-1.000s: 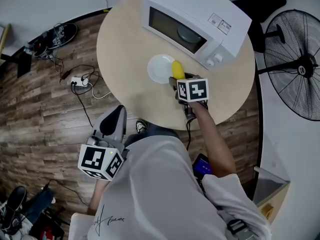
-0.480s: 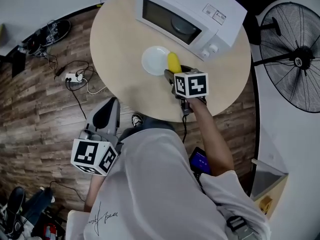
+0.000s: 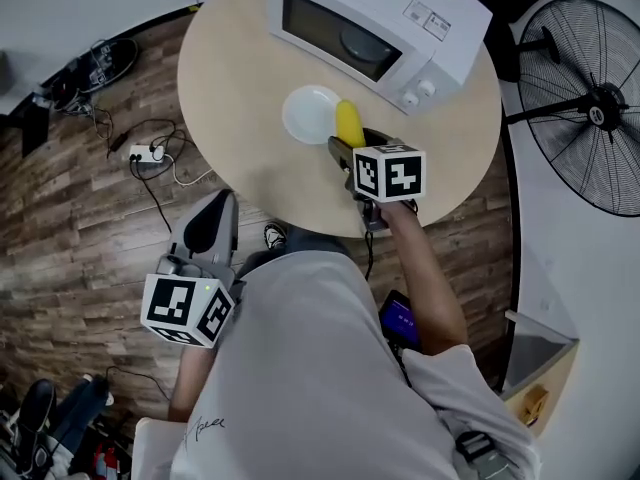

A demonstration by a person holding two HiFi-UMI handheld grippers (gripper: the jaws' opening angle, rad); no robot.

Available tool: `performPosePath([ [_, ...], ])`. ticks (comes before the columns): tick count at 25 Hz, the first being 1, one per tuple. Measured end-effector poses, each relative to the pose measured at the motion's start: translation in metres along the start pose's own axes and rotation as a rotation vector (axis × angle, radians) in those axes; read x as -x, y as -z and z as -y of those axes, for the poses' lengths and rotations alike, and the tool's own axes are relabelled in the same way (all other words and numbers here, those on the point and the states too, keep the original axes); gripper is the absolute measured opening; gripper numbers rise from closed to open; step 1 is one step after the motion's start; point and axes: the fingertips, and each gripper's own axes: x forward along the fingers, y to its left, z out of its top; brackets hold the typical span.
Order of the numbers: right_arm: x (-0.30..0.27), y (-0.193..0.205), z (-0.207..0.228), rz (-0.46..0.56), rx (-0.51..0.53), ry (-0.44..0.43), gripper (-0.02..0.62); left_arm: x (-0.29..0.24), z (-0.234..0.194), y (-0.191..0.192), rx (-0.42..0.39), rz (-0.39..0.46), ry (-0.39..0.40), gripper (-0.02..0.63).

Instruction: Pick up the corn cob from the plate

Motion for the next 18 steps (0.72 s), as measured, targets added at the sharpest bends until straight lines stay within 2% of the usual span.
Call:
performPosePath([
  [18,0.037,0.006,-0.018,0.084,-0.037,0.004,0.267,0.009,-0.014,0.001,0.029,0.013,-0.016,0.0],
])
